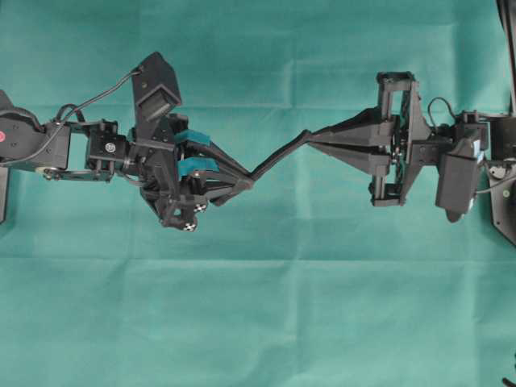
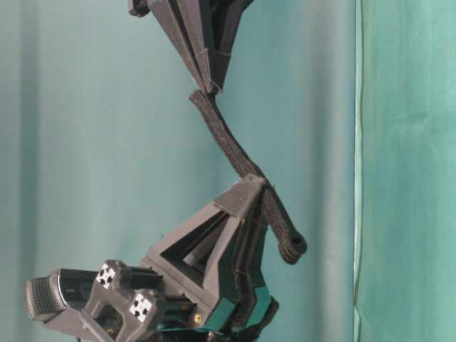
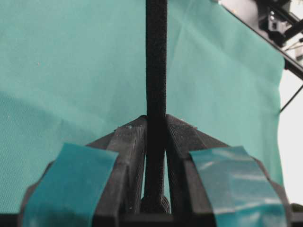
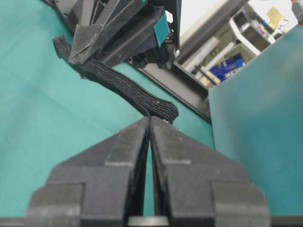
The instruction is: Peel off the Velcro with your right arm.
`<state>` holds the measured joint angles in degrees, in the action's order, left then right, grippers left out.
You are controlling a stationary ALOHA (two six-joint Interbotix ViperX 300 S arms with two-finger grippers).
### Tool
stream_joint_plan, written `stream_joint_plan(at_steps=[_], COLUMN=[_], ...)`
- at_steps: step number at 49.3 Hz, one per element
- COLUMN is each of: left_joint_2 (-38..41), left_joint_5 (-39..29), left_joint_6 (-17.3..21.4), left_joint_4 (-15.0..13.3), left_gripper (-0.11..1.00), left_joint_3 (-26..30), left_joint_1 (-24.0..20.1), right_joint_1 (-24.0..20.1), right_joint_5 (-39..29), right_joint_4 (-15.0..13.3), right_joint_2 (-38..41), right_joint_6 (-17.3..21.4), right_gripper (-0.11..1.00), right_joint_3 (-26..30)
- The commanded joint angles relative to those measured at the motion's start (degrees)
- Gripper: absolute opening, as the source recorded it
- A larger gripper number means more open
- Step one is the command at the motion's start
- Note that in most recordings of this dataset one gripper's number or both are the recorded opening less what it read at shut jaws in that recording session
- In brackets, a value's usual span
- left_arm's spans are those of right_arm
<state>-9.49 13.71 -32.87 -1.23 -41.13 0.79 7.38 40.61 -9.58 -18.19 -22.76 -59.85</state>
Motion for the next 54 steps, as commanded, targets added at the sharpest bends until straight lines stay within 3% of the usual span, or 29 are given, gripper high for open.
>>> stream_joint_plan(at_steps=[1,15,54], left_joint_2=[-1.41,-1.41,-1.32], left_joint_5=[0.53,1.05,1.14], left_joint_6=[0.00,-0.09,0.00], left_joint_4=[0.00,-0.09,-0.09], left_gripper=[0.10,0.10,0.10], left_joint_3=[0.53,0.44,0.44], left_joint_1=[0.09,0.09,0.09], right_joint_1=[-0.09,-0.79,-3.69], right_joint_5=[0.62,3.08,4.31], right_joint_4=[-0.18,-1.76,-1.76], right_joint_2=[0.26,3.25,8.88], right_joint_6=[0.18,0.44,0.62], right_gripper=[-0.10,-0.10,-0.10], right_joint_3=[0.97,1.49,5.45])
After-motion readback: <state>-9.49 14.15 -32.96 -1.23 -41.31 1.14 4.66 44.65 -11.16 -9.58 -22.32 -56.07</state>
